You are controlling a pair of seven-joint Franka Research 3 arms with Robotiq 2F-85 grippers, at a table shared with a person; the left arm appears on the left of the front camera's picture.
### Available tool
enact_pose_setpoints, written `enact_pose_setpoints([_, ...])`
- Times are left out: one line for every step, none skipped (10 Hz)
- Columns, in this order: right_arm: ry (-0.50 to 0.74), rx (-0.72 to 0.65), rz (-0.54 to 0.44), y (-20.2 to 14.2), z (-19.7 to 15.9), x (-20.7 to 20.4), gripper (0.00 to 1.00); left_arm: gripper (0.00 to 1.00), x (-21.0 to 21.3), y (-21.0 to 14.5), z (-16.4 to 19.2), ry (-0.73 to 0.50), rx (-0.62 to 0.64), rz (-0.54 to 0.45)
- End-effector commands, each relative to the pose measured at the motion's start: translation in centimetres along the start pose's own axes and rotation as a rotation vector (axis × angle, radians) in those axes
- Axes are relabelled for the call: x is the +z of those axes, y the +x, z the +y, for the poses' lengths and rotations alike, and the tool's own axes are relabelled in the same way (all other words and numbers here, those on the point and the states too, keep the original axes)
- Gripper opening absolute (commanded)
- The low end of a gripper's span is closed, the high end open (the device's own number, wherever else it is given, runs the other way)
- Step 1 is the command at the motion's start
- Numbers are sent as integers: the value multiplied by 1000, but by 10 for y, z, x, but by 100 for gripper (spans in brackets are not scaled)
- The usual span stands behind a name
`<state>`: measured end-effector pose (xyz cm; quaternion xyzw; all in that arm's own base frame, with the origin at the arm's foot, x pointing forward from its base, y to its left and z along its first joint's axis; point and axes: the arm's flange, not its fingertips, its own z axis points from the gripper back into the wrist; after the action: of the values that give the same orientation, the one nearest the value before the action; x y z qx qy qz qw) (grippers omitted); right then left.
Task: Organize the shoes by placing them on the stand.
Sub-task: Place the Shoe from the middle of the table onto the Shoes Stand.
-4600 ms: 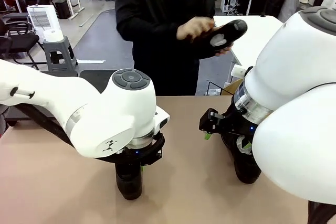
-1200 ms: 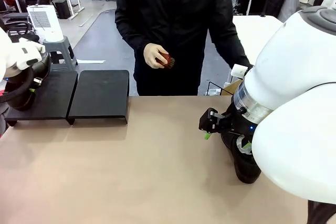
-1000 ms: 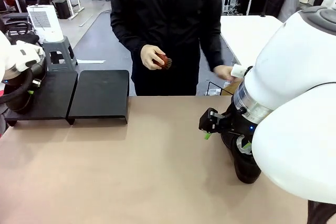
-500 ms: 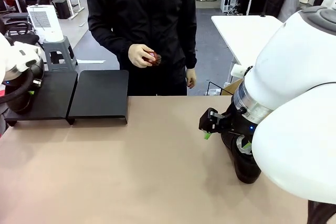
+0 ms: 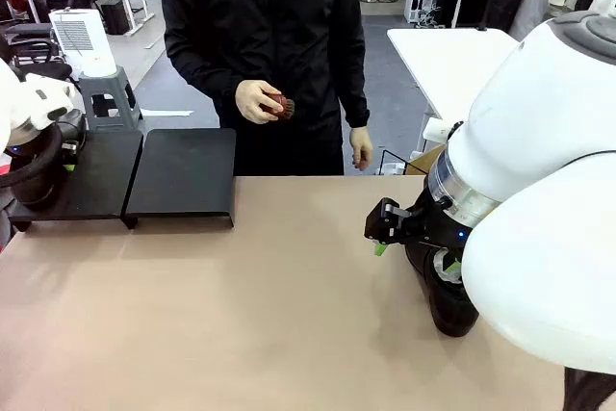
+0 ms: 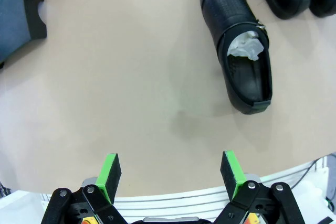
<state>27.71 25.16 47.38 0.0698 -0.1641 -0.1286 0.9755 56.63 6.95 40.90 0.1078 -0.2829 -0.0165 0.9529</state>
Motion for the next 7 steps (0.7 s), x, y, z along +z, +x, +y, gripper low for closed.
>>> enact_pose_setpoints([18, 4, 0, 4, 2, -1, 100, 100, 9, 1, 1, 48, 32, 3])
enact_pose_setpoints([18, 4, 0, 4, 2, -1, 100, 100, 18, 1, 3, 53, 52, -9])
enact_pose_setpoints([18, 4, 0, 4, 2, -1, 100, 100, 24, 1, 5, 49, 62, -24])
enact_pose_setpoints([18, 4, 0, 4, 2, -1, 100, 100, 34, 0, 7, 47, 81, -32])
enact_pose_setpoints([18, 4, 0, 4, 2, -1, 100, 100, 47, 0, 7, 24, 96, -45])
enact_pose_setpoints([18, 4, 0, 4, 2, -1, 100, 100, 25, 7, 9, 23, 52, -29])
enact_pose_setpoints([18, 4, 0, 4, 2, -1, 100, 100, 25, 7, 9, 23, 52, -29])
